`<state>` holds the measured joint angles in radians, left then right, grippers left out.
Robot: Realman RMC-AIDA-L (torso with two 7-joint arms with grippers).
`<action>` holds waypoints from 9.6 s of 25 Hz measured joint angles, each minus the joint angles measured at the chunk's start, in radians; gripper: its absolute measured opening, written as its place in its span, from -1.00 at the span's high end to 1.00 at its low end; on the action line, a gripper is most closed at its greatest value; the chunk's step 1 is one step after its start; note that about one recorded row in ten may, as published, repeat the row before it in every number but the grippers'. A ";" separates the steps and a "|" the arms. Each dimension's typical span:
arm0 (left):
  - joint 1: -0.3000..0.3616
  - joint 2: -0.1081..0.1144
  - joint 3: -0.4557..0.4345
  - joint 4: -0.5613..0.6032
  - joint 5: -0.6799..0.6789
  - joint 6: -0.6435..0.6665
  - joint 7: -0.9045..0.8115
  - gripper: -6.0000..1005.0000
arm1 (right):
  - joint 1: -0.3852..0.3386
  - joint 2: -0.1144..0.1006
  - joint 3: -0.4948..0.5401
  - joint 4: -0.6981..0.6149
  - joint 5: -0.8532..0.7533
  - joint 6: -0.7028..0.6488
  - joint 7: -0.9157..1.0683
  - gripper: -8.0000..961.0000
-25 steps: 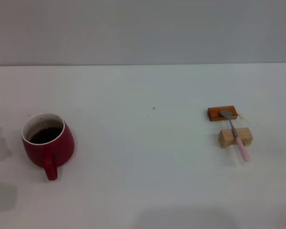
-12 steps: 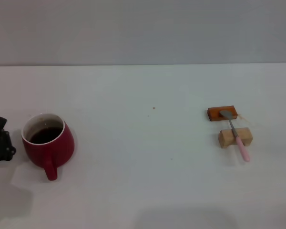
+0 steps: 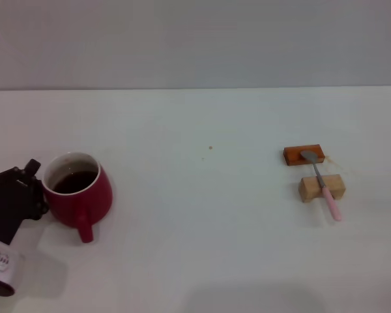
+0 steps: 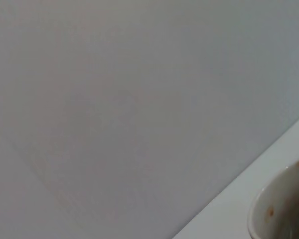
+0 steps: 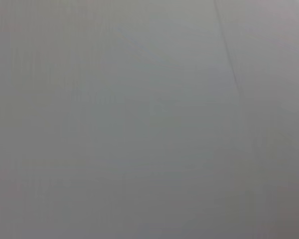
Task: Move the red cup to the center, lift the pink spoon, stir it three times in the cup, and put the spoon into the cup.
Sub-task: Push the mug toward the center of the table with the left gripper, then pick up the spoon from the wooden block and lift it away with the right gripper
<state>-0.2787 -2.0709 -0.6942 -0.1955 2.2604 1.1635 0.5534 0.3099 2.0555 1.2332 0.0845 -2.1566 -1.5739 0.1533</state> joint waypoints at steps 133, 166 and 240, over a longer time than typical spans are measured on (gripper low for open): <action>-0.158 0.075 -0.633 -0.036 -0.027 -0.081 -0.510 -0.69 | -0.321 0.032 -1.181 0.595 0.549 0.047 -0.414 -0.51; -0.159 0.064 -0.633 -0.036 -0.031 -0.069 -0.509 -0.68 | -0.165 0.023 -1.193 0.544 0.579 0.297 -0.378 -0.43; -0.172 0.057 -0.672 -0.036 -0.030 -0.061 -0.509 -0.68 | -0.004 0.027 -1.127 0.452 0.577 0.468 -0.300 -0.13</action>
<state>-0.4509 -2.0141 -1.3667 -0.2316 2.2301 1.1023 0.0445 0.3063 2.0824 0.1058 0.5365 -1.5796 -1.1059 -0.1471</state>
